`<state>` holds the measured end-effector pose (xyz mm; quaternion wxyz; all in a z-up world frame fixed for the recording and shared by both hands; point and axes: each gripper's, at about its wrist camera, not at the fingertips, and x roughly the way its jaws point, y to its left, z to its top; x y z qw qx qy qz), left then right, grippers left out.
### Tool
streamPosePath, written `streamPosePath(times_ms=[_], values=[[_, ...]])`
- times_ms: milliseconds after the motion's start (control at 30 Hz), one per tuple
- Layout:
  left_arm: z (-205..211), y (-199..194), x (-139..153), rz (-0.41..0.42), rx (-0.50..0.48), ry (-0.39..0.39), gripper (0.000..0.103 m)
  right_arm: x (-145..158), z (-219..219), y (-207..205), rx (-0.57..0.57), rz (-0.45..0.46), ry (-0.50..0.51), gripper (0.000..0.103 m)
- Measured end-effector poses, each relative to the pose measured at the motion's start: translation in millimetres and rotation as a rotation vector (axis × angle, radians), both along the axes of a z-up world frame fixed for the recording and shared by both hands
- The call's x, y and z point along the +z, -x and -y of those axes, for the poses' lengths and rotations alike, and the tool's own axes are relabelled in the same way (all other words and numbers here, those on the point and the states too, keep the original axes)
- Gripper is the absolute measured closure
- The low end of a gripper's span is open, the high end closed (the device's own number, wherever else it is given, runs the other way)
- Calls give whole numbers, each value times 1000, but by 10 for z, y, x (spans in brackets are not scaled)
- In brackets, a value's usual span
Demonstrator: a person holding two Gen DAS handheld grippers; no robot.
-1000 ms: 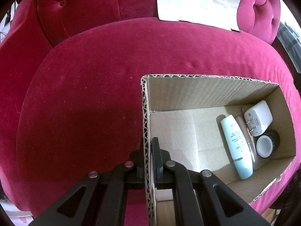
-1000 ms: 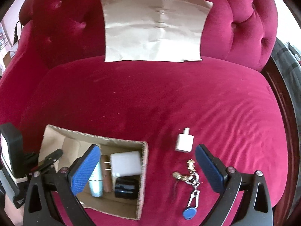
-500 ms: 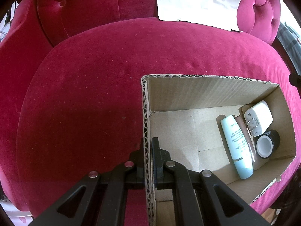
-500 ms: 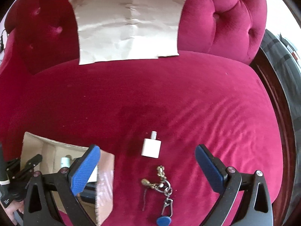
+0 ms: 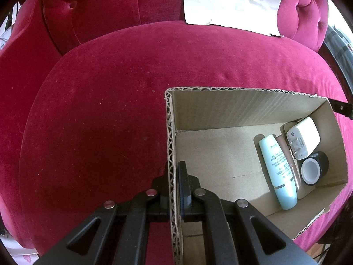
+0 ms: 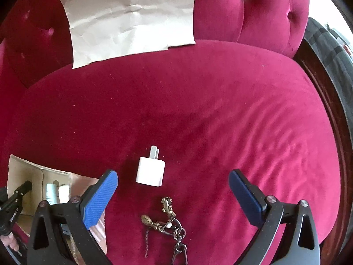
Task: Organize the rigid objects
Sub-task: 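Move the right tool to the small white plug and grasp it, then carry the small white plug with the right tool into the box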
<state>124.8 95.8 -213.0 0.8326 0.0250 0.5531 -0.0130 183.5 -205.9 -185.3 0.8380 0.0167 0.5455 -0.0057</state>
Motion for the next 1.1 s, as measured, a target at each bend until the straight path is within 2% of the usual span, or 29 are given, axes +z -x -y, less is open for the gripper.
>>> streamPosePath(times_ms=[567,667,733,767,833,1100], values=[[1,-2,0,1,-1,-1,98,-226,-62,-143,20,-31,-13,1],[-1,-1,0,1,-1,-1,98,-231,-103,-152,34,-32,-23,15],[0,0,0,1,-1,-1,98,-247,-144,-165,45,-39,-19,38],[0,0,-1,1,-1,-1,98,-258,-165,-171,52,-44,-19,43],[1,0,0,1,-1,-1,98,-261,-207,-166,67,-42,-17,76],[0,2,-1,1,0,0,98,-253,-297,-119,86,-33,2,76]])
